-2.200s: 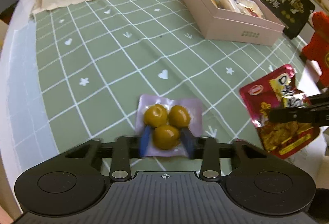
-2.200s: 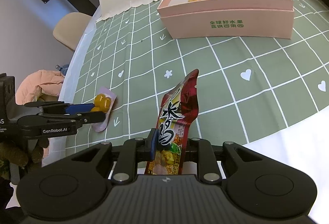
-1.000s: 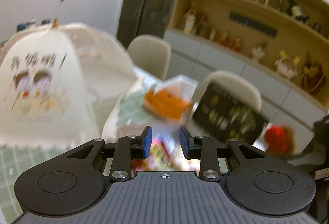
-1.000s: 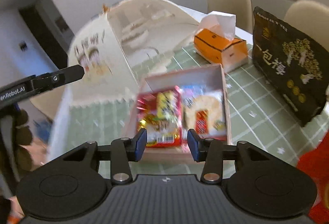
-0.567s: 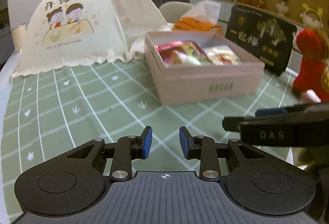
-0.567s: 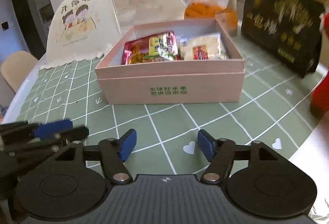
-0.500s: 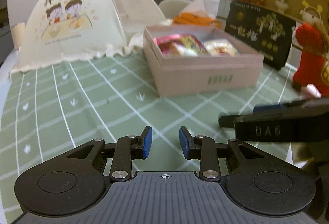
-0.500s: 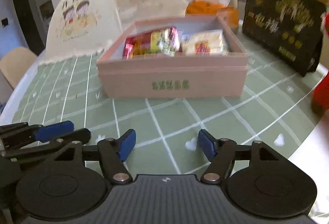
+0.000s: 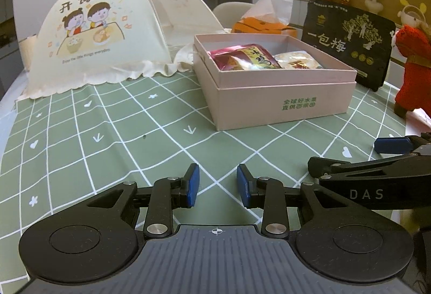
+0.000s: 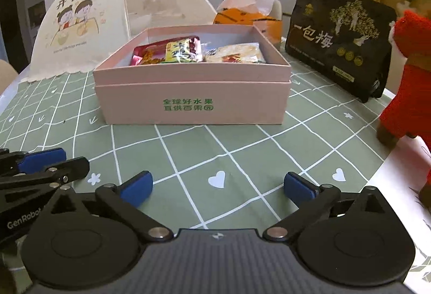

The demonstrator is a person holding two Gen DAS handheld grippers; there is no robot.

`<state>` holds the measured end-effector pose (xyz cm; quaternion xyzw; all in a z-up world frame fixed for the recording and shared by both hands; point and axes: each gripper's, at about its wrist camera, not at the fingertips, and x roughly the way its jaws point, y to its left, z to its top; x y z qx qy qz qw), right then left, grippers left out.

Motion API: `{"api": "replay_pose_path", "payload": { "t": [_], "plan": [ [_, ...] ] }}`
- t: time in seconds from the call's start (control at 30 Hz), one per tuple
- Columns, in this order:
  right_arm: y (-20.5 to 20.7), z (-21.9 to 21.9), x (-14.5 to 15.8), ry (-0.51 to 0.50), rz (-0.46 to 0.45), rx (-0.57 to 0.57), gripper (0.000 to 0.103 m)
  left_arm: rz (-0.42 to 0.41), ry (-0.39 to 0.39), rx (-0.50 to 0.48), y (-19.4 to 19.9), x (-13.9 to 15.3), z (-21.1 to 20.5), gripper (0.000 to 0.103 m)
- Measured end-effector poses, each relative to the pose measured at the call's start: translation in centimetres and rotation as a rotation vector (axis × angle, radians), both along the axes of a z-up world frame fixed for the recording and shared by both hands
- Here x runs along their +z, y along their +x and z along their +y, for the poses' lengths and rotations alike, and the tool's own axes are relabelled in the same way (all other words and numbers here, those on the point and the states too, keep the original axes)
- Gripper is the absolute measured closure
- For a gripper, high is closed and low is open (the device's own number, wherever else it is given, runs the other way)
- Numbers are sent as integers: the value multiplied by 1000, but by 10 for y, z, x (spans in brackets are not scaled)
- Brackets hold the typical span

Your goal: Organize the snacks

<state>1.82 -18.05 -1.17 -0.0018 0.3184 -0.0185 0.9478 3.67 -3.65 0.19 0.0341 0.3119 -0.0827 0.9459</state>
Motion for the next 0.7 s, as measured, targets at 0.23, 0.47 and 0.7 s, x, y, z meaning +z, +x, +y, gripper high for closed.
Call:
{"api": "replay_pose_path", "payload": {
  "t": [0.23, 0.47, 0.7],
  "plan": [
    [1, 0, 1, 2, 1, -1, 0, 1, -7, -1, 0, 0, 1, 67],
    [1, 0, 1, 3, 1, -1, 0, 1, -6, -2, 0, 0, 1, 67],
    [1, 0, 1, 3, 1, -1, 0, 1, -6, -1, 0, 0, 1, 67]
  ]
}}
